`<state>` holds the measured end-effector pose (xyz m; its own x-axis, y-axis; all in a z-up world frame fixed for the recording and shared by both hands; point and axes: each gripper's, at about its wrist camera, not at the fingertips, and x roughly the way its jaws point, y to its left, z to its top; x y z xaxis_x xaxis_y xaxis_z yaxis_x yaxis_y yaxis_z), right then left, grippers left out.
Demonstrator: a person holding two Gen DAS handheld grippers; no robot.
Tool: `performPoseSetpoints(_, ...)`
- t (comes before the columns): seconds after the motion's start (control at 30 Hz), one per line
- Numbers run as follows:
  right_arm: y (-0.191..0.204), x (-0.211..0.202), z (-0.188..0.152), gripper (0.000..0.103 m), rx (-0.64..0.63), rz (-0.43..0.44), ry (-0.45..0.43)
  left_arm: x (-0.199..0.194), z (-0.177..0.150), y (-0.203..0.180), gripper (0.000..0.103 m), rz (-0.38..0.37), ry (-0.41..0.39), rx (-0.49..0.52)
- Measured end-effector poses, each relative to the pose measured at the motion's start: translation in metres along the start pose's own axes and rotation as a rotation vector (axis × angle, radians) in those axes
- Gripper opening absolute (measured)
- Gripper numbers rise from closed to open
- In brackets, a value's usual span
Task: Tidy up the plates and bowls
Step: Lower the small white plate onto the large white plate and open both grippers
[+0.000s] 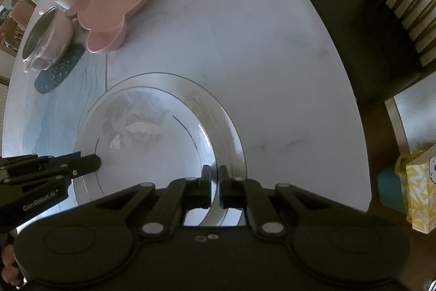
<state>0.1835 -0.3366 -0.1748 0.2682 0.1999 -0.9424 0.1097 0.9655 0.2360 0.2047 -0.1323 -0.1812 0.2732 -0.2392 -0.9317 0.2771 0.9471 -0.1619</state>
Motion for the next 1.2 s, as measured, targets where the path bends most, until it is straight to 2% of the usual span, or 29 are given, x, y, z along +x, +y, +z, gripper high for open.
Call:
performPoseSetpoints(0.33,0.007,0.006,0.002,0.007,-0.022,-0.032,0.006,0.001,0.0,0.008,0.014,-0.031,0.022,-0.033)
performPoseSetpoints(0.57,0.011,0.007,0.005,0.014,-0.041,-0.041,0.005,0.0,0.002,0.016,0.014,-0.061,0.041,-0.062)
performPoseSetpoints(0.9,0.013,0.007,0.004,0.016,-0.036,-0.049,-0.005,-0.019,-0.001,0.019,0.014,-0.057,-0.021,-0.031)
performPoseSetpoints(1.2,0.031,-0.023,0.001,0.025,-0.104,-0.049,-0.056,-0.049,-0.002,0.023,0.015,-0.065,-0.131,-0.001)
